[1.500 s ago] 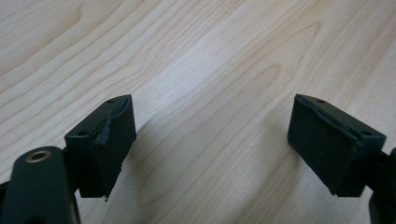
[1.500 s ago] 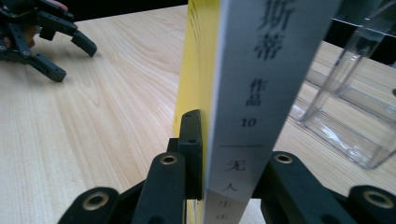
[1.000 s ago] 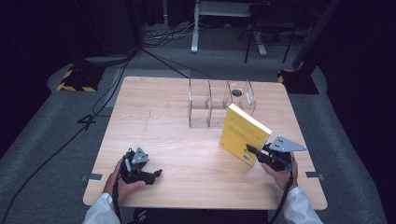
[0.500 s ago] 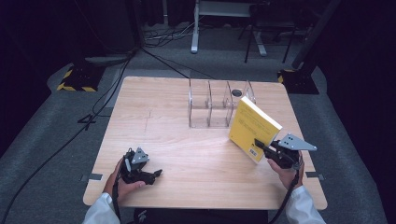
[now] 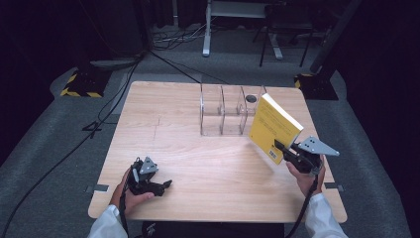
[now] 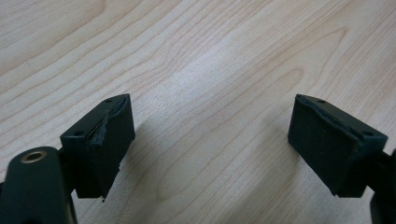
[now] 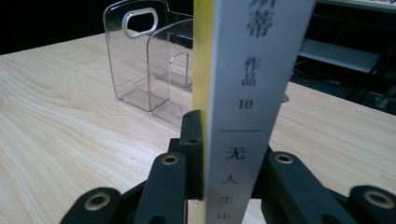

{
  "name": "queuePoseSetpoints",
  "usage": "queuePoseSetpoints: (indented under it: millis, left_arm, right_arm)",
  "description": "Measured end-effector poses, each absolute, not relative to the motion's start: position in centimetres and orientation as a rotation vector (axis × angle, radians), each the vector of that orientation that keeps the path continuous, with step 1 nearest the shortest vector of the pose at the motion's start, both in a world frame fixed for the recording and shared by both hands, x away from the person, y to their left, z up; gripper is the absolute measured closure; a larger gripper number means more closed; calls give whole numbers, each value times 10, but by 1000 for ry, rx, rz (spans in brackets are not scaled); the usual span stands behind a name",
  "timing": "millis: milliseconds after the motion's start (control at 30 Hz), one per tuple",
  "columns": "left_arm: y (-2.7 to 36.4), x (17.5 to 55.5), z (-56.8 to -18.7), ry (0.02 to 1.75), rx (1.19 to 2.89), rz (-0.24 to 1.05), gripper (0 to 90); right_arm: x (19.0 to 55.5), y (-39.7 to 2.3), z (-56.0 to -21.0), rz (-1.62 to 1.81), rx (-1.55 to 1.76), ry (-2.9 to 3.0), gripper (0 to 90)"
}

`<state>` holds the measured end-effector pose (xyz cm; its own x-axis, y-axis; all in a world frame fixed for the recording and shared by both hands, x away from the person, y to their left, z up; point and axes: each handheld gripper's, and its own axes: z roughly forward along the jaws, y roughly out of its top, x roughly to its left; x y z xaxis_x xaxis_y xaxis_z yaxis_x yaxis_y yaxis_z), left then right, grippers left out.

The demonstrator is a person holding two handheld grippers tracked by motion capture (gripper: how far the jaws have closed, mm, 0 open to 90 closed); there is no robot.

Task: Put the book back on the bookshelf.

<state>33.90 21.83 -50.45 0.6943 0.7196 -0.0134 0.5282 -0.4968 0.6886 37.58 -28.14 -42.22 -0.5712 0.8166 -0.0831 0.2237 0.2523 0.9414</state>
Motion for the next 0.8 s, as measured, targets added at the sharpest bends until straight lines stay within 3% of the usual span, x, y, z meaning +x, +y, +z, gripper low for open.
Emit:
queuePoseSetpoints:
  millis: [800]
  left_arm:
    - [218,339,-505,949,2218,363,151]
  right_arm:
    - [418,-261,-407,1298,983,1881,767]
